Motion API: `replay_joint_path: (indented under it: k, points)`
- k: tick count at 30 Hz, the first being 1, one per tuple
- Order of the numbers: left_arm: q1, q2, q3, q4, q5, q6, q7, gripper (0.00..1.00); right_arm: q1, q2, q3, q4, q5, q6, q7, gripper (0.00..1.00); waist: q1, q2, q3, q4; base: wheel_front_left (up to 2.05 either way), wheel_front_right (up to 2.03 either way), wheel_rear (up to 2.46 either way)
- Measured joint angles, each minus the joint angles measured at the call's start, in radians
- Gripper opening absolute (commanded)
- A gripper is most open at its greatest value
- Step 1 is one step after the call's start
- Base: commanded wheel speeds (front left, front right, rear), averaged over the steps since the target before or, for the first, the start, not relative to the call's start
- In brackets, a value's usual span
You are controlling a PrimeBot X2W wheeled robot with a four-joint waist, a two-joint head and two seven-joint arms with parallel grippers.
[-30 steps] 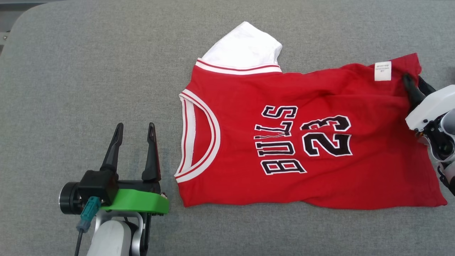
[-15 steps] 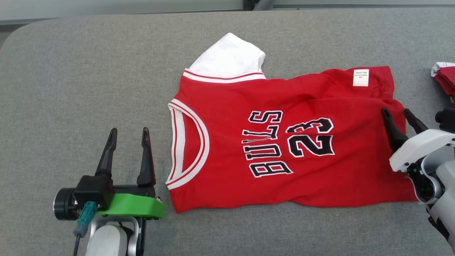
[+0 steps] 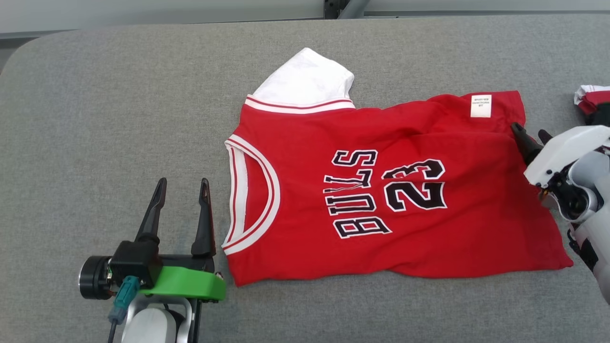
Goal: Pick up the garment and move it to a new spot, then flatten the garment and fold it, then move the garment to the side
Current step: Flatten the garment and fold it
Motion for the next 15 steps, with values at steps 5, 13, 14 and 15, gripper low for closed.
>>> replay_joint_path:
  k: [5, 13, 14, 15]
  points:
    - [0.000, 0.000, -0.003, 0.008, 0.007, -0.004, 0.000, 1.00, -0.074, 0.007, 0.018, 0.074, -0.022, 0.000, 0.120, 1.00, 0.0000, 0.0000, -0.004, -0.002, 0.00, 0.00, 0.00]
    - [0.000, 0.000, -0.009, 0.011, 0.013, -0.008, 0.000, 1.00, -0.164, 0.022, 0.033, 0.182, -0.073, 0.000, 0.190, 1.00, 0.0000, 0.0000, -0.002, 0.009, 0.00, 0.00, 0.00]
    - [0.000, 0.000, -0.007, 0.011, 0.015, -0.009, 0.000, 1.00, -0.172, 0.024, 0.033, 0.193, -0.077, 0.000, 0.188, 1.00, 0.0000, 0.0000, 0.000, 0.010, 0.00, 0.00, 0.00]
    - [-0.001, 0.000, -0.007, 0.010, 0.015, -0.009, 0.000, 1.00, -0.177, 0.025, 0.033, 0.205, -0.081, 0.000, 0.188, 0.99, 0.0000, 0.0000, 0.003, 0.012, 0.00, 0.00, 0.00]
